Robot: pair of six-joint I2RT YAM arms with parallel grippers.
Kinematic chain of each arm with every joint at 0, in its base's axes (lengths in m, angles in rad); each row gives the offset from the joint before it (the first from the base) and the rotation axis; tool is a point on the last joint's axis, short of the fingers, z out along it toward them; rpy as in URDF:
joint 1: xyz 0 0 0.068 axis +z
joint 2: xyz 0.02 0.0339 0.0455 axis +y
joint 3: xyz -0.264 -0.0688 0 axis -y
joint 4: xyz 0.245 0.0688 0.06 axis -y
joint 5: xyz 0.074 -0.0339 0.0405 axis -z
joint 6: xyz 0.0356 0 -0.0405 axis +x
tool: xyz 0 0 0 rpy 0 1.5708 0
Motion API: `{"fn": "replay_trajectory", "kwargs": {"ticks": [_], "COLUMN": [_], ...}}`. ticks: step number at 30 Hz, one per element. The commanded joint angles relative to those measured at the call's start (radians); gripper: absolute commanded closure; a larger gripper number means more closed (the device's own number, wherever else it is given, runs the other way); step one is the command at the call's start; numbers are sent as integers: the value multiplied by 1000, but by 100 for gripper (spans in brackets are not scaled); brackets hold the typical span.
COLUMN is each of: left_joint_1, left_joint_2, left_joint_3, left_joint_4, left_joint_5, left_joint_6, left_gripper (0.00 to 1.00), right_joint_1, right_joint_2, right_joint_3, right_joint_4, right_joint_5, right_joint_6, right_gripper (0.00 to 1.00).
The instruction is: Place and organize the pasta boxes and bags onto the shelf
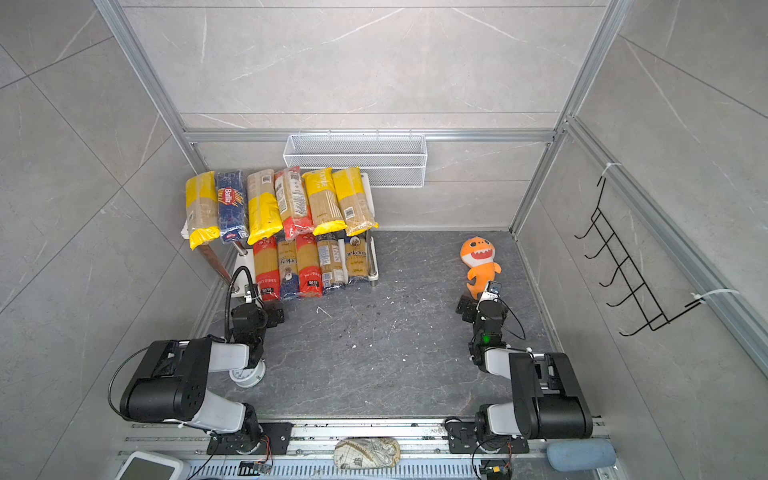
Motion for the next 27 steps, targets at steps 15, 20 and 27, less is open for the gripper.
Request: {"fn": "replay_trajectory", "kwargs": {"ticks": [15,20,27], "left_joint_1": [21,21,20], "left_joint_2": [4,0,2], "left_joint_3": [25,23,23], "left_joint_4": [50,50,51], "left_joint_5": [44,43,42], "left_joint_6": [-32,-31,-32], "left_gripper": [0,0,0], "right_joint_1": [57,56,56], "right_joint_2": [95,93,93], "right_joint_3": [48,46,47], "right_joint_4": [53,57,53], "right_joint_5": [-105,-105,-107], "right_joint_6": [-121,-122,-123], "right_gripper": [0,0,0]}}
